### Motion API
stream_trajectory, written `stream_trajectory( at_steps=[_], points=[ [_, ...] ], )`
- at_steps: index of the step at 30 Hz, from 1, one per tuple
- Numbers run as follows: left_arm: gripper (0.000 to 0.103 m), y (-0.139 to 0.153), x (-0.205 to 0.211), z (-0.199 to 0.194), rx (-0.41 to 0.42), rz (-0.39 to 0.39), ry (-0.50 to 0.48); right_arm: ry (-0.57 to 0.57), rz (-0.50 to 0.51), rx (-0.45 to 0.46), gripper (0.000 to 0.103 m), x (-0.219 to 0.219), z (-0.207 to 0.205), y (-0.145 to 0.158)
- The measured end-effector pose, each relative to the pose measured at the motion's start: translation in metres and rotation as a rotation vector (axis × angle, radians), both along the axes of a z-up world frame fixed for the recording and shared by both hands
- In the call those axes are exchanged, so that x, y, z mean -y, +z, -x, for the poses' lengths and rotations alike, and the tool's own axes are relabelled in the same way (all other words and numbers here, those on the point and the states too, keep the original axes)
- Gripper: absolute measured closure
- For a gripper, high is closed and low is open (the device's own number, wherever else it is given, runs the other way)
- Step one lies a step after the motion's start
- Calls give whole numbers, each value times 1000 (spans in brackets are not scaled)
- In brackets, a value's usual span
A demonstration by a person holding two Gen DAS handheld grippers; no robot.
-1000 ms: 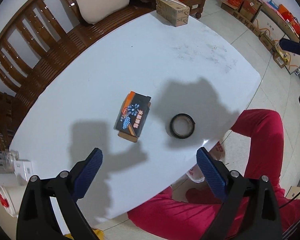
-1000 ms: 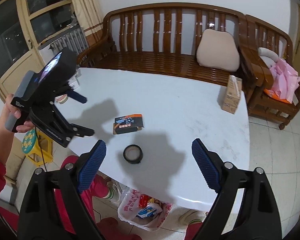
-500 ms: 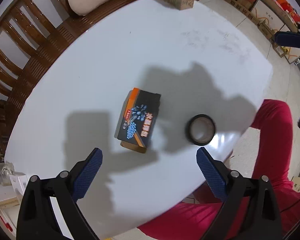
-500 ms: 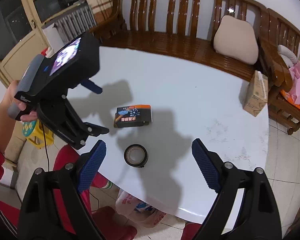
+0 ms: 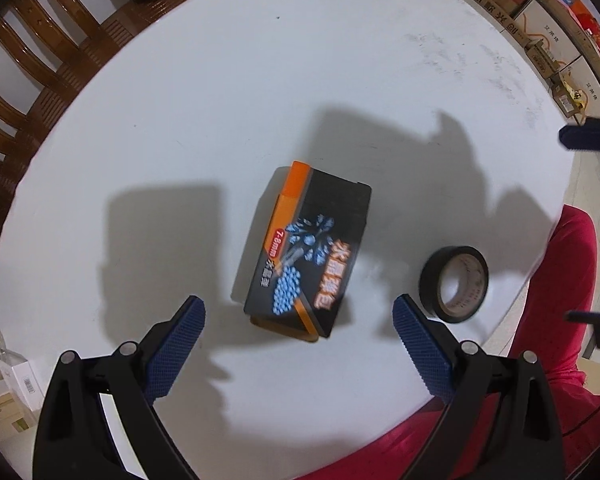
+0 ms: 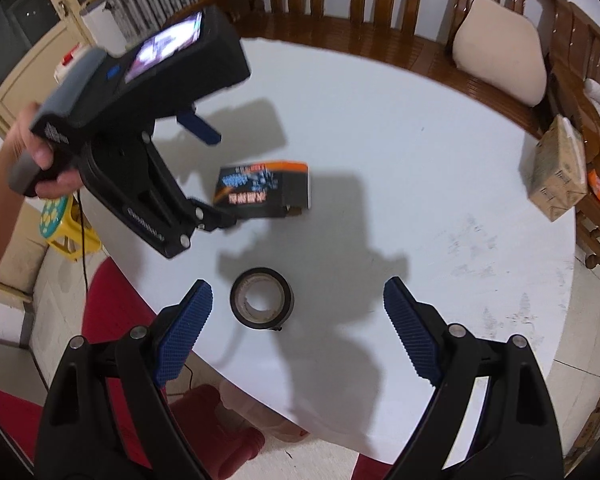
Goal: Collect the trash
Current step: 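Move the left gripper to the dark card box while the right approaches the black tape roll, then close the left gripper on the card box while the right grips the tape roll, then lift the card box and tape roll off the table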
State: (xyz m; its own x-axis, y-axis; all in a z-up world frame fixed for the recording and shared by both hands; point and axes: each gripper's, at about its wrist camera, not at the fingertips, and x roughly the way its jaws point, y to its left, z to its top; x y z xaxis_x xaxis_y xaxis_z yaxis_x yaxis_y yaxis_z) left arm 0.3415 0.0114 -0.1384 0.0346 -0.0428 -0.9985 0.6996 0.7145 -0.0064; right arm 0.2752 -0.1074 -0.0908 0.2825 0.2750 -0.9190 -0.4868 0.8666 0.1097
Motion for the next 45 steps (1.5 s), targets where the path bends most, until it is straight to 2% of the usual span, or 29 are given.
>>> stream_trajectory(
  at_steps=[11,16,19,24,25,28,30,32,33,40,45],
  points=[
    [11,-23,2,-14,-37,-5,-6,48,74,-87,17,-18,-12,-55],
    [11,-28,1,-20,-52,-1,0,68,112,-85,20,-27,-15,-68],
    [11,-28,-1,-24,-56,-3,-9,84,122,-101,44,-31,-18,-76],
    [12,-31,2,-25,-62,4,-31,100,158,-73,55,-36,-17,-78],
    [14,-33,11,-26,-62,-2,-35,107,164,-67,56,-38,-17,-78],
    [23,-31,17,-22,-28,-14,-62,124,158,-64,69,-41,-15,-77],
    [30,-27,21,-21,-27,-11,-67,132,149,-70,90,-44,-13,-78],
    [45,-23,23,-22,-20,-7,-57,131,155,-69,91,-46,-14,-78],
    [47,-22,24,-21,-20,-4,-45,127,151,-70,91,-44,-14,-78],
    [48,-18,19,-22,13,2,71,66,122,-58,91,-30,-14,-69],
    [48,2,3,-16,55,51,138,3,100,23,91,-14,-5,-43]
  ],
)
